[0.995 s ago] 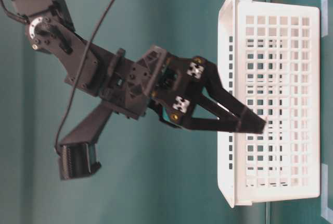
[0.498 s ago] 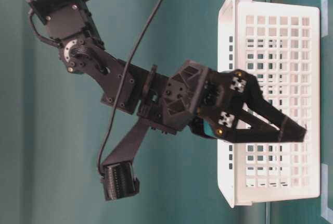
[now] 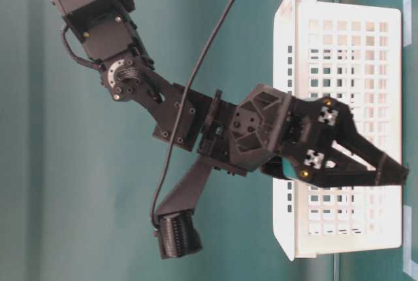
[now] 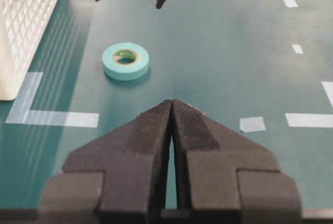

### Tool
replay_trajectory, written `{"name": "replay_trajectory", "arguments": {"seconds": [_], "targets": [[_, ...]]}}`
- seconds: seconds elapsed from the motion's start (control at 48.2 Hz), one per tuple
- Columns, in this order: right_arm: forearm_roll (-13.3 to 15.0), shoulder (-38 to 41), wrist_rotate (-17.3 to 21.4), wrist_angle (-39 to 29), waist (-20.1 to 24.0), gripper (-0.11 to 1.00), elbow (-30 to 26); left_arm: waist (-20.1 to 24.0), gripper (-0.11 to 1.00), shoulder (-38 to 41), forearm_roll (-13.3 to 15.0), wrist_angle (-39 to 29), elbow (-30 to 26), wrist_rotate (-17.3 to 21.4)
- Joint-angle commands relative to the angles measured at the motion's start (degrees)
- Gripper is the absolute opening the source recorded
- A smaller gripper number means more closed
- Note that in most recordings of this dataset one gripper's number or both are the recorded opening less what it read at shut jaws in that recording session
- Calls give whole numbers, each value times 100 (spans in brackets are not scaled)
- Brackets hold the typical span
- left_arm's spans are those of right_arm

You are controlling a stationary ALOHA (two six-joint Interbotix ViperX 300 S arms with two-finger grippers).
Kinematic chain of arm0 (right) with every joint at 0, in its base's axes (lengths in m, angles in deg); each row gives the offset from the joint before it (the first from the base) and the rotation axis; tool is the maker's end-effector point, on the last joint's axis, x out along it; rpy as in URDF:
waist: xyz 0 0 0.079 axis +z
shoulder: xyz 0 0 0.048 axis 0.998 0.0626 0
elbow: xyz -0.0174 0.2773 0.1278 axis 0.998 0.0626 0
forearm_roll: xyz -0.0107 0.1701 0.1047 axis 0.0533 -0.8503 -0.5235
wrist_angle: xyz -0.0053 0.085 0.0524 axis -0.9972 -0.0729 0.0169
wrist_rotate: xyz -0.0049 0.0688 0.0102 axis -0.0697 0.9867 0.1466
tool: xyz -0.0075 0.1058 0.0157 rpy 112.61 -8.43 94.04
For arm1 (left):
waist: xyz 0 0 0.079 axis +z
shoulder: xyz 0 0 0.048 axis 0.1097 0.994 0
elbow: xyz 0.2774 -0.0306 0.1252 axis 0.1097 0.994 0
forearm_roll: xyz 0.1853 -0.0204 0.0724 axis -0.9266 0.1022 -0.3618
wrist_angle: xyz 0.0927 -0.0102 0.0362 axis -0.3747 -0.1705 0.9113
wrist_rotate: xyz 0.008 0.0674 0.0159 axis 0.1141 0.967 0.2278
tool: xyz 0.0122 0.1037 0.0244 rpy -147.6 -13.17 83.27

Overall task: Put the tape into the white basket.
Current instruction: 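Lower the right gripper and close it on the tape roll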

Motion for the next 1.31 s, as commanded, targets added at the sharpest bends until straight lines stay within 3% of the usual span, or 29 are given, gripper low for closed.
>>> {"name": "replay_trajectory", "arguments": {"seconds": [0.0,0.332,1.286], "targets": [[-9,-70,-9,62,0,99,-141,-9,-11,53,-9,35,-79,9],[-9,132,-18,439,0,99,-149,-9,-11,53,-9,26,-79,9],[-18,571,-18,422,9,99,-422,-9,-11,53,-9,26,-79,9]]}}
